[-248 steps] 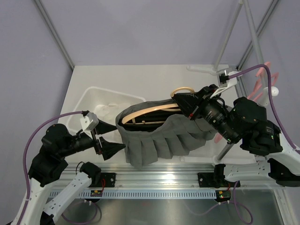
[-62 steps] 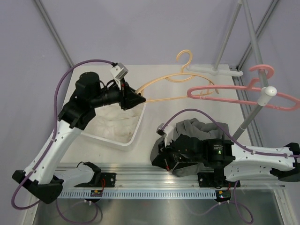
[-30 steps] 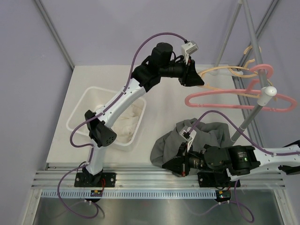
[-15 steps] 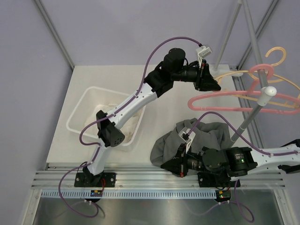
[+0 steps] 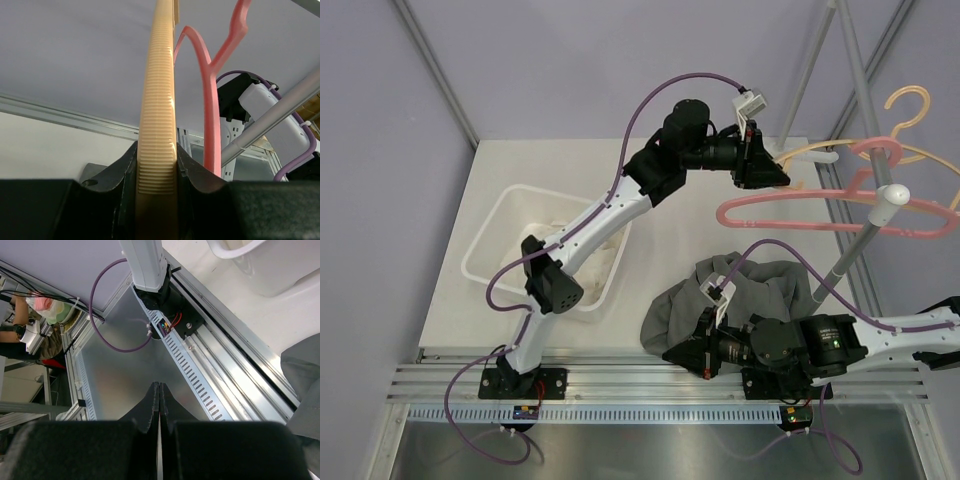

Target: Remove the skirt from the hanger

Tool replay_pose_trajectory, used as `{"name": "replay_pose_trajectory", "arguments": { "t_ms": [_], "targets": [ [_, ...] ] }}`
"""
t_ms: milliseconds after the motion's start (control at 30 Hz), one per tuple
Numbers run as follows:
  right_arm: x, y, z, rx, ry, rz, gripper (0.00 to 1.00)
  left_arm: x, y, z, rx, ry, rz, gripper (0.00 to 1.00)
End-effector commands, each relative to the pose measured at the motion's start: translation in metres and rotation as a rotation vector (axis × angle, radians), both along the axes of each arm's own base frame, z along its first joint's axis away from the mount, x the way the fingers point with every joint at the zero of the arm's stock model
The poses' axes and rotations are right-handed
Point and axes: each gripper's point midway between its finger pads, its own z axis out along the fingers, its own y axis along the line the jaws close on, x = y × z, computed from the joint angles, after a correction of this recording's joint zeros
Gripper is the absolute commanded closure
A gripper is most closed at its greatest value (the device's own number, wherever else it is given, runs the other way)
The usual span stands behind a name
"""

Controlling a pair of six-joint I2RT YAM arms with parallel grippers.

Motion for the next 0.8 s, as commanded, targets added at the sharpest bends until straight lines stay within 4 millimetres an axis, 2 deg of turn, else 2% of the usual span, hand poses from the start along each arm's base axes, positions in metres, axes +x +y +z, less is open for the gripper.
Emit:
{"name": "replay_pose_trajectory", "arguments": {
  "t_ms": [0, 267, 600, 767],
  "targets": [
    [0.004, 0.003, 0.011, 0.053, 0.011, -0.037, 1.00, -0.012, 0.033, 0.079, -0.157, -0.160, 0.039, 1.00],
    [0.005, 0.000, 0.010, 0.057, 0.013, -0.045, 1.00, -0.002, 0.047, 0.082, -0.127, -0.232, 0.112, 1.00],
    [0.008, -0.006, 0.013, 0.067, 0.014, -0.056, 1.00, 0.006, 0.058, 0.054, -0.062, -0.234, 0.163, 1.00],
    [0.009, -0.008, 0.013, 0.073, 0.014, -0.064, 1.00, 0.010, 0.064, 0.034, -0.016, -0.223, 0.196, 1.00]
  ]
}}
